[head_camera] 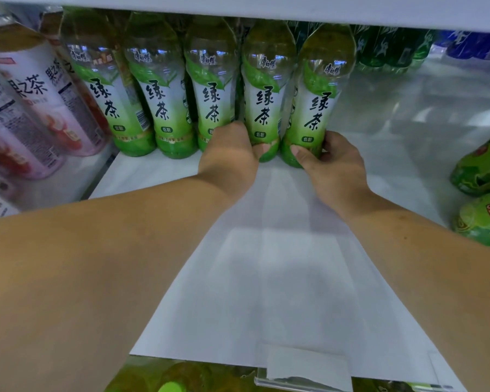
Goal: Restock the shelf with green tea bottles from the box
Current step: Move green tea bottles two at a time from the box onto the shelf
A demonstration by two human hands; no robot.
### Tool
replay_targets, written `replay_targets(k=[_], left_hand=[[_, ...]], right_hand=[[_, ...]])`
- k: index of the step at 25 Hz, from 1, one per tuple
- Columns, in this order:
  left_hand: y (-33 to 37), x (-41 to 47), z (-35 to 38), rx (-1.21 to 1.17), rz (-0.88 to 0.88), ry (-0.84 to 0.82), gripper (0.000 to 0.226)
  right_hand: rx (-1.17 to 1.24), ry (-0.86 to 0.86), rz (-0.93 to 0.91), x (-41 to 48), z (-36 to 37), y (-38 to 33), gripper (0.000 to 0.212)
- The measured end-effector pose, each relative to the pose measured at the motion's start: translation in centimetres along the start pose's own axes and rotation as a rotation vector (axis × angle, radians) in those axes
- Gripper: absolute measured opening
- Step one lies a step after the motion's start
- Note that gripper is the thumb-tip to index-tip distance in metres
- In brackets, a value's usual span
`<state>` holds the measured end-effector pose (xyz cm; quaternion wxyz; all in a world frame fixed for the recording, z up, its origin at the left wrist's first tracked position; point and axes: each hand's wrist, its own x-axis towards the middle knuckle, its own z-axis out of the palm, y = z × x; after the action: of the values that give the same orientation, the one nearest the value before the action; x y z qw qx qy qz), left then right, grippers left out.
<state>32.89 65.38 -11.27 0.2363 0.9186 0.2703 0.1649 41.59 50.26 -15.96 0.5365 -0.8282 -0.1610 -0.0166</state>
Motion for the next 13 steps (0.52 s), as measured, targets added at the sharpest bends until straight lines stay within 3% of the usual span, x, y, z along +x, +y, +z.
replay_targets(k=[9,13], left_hand=[[-0.8,-0.8,-0.2,-0.044,0.049,-0.010,0.040],[-0.8,-1.5,-0.3,-0.176,0.013,-0.005,0.034]], right_hand=[[-0.086,-0.065,0.038,-0.4,-0.3,-1.0,0.050],[-0.049,-0.145,0.107,0.1,-0.8,-1.2,0.056]])
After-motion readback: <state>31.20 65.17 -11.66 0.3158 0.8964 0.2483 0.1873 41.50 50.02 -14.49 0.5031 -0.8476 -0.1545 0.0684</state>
